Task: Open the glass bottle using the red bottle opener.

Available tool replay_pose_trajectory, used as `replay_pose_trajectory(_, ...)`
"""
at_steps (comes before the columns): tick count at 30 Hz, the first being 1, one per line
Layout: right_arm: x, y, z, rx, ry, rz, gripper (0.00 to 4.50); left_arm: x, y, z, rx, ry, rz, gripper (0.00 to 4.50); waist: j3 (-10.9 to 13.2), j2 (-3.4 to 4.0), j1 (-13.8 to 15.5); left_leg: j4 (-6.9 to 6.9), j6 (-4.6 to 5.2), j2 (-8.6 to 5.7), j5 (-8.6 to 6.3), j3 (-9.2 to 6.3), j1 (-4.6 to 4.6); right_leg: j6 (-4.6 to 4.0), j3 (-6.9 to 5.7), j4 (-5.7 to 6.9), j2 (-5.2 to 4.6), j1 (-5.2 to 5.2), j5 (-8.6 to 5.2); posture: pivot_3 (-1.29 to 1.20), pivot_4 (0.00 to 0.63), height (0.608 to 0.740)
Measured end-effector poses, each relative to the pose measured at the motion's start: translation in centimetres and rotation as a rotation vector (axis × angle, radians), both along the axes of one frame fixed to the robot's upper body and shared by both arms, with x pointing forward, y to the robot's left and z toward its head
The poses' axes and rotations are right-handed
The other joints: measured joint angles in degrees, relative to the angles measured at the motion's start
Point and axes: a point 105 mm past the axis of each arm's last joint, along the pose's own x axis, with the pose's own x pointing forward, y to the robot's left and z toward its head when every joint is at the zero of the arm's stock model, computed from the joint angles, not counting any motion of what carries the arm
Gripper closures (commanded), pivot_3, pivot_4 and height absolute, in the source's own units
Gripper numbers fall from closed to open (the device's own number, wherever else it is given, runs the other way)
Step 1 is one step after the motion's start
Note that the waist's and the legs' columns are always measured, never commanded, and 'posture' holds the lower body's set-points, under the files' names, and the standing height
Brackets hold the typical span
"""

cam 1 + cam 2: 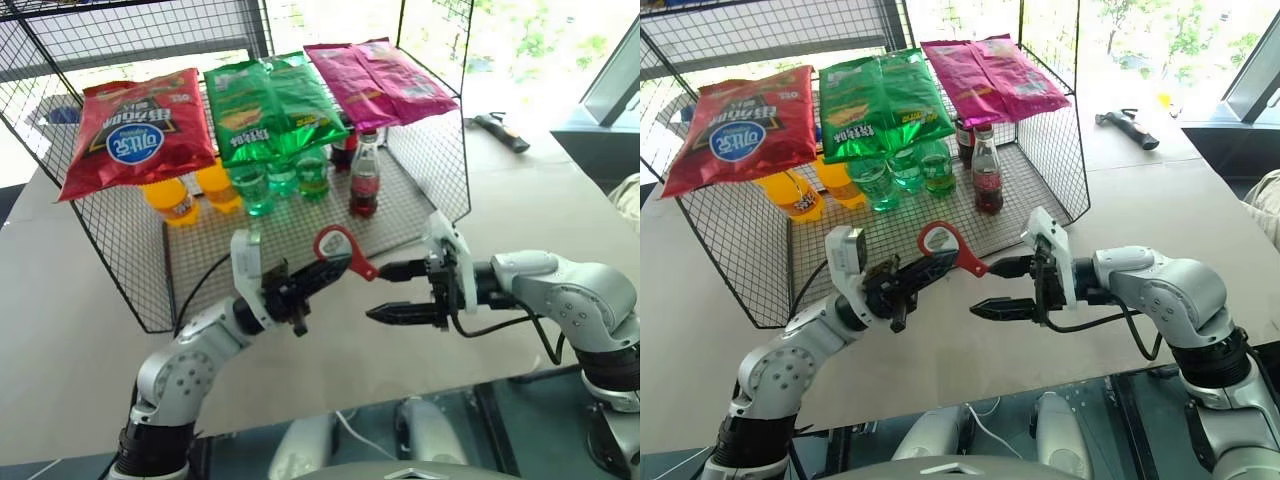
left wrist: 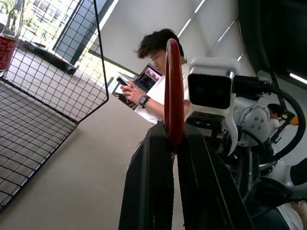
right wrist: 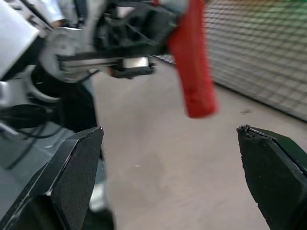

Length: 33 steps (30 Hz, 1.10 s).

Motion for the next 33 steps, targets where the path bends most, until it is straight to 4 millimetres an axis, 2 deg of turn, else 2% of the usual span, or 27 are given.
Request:
replay_pose_trajectory(9, -0.3, 1.2, 0.5, 0.008, 0.050, 0.024, 0.00, -0.3, -0.9, -0.4, 0.000, 0.005, -0.029, 4.43, 0.00, 0.00, 0.03, 0.02, 0.00, 0.01, 0.00, -0.01, 0.01, 0.01, -0.01, 0.04, 0.00, 0.00, 0.00, 0.00, 0.150, 0.740)
replay_pose_trajectory(12, 0.0, 1.4, 0.5, 0.011, 0.069, 0.014, 0.99, -0.4, -1.0, -0.4, -0.001, 0.001, -0.041, 4.50, 0.00, 0.00, 0.02, 0.01, 0.00, 0.01, 0.00, -0.01, 0.00, 0.00, -0.01, 0.04, -0.01, -0.01, 0.00, 0.00, 0.150, 0.740)
replay_pose_trajectory(19, 0.4, 0.7, 0.4, -0.007, 0.079, -0.016, 4.21, -1.0, -1.3, 0.1, -0.017, -0.012, -0.080, 4.50, 0.00, 0.00, 0.03, 0.01, 0.00, 0.00, 0.00, -0.01, 0.00, 0.01, -0.01, 0.04, -0.01, -0.01, 0.00, 0.00, 0.150, 0.740)
replay_pose_trajectory(20, 0.2, 0.8, 0.5, 0.000, 0.085, 0.000, 4.46, -1.1, -1.3, 0.3, -0.028, -0.015, -0.088, 4.50, 0.00, 0.00, 0.02, 0.01, 0.00, 0.02, 0.00, -0.02, 0.00, 0.01, -0.02, 0.04, 0.01, -0.01, 0.00, 0.00, 0.150, 0.740)
replay_pose_trajectory(28, 0.1, 0.7, 0.4, -0.008, 0.085, 0.008, 4.46, -1.1, -1.4, 0.1, -0.038, 0.021, -0.097, 4.50, 0.00, 0.00, 0.04, 0.01, 0.00, 0.01, 0.00, -0.02, 0.00, 0.01, -0.02, 0.04, 0.00, -0.01, 0.00, 0.00, 0.150, 0.740)
replay_pose_trajectory(29, 0.1, 0.7, 0.3, -0.011, 0.085, 0.008, 4.50, -0.9, -1.4, 0.1, -0.033, 0.025, -0.091, 3.70, 0.00, 0.00, 0.03, 0.01, 0.00, 0.00, 0.00, -0.02, 0.00, 0.01, -0.02, 0.04, 0.00, -0.01, 0.00, 0.00, 0.150, 0.740)
replay_pose_trajectory(30, 0.2, 0.6, 0.3, -0.015, 0.085, 0.002, 4.50, -0.7, -1.4, 0.0, -0.017, 0.024, -0.073, 3.37, 0.00, 0.00, 0.03, 0.01, 0.00, 0.00, 0.00, -0.02, 0.00, 0.01, -0.02, 0.04, 0.00, -0.01, 0.00, 0.00, 0.150, 0.740)
replay_pose_trajectory(33, 0.3, 0.5, -0.3, -0.014, 0.099, -0.029, 4.50, -0.1, -1.0, -0.8, 0.025, 0.043, -0.034, 1.91, 0.00, 0.00, 0.04, 0.01, 0.00, 0.00, 0.00, -0.04, 0.00, 0.01, -0.03, 0.04, 0.01, -0.02, 0.00, 0.00, 0.150, 0.740)
